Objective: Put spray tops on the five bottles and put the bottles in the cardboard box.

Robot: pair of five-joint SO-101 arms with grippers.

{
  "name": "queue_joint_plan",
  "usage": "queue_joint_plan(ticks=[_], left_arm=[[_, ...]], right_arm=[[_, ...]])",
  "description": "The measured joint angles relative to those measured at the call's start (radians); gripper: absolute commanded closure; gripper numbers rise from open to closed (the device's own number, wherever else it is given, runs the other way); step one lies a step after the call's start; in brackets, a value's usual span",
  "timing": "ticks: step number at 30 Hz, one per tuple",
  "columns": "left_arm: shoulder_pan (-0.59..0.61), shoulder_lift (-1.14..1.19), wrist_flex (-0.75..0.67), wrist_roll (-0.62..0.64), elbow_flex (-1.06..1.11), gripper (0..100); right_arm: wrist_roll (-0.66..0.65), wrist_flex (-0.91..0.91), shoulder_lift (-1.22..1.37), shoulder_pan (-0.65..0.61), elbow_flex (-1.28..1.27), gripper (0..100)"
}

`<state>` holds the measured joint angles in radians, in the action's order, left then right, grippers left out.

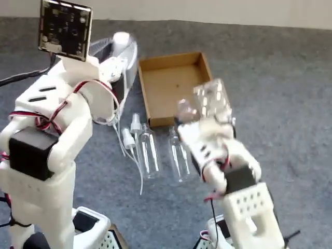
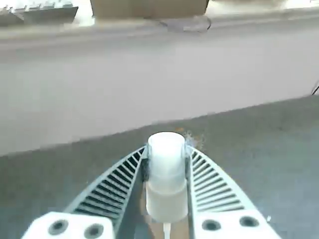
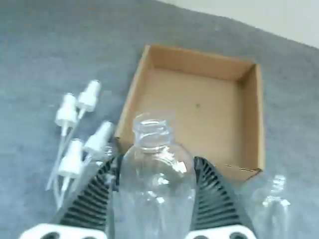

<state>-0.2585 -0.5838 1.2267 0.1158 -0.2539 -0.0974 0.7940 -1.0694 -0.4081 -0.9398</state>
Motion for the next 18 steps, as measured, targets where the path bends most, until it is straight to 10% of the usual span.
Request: queue_joint_plan(ticks=[18], left_arm=[[-0.256, 0.002, -0.322, 0.0, 0.147, 99]], right_arm=[[0.043, -0.075, -0.477, -0.127, -0.252, 99.5]])
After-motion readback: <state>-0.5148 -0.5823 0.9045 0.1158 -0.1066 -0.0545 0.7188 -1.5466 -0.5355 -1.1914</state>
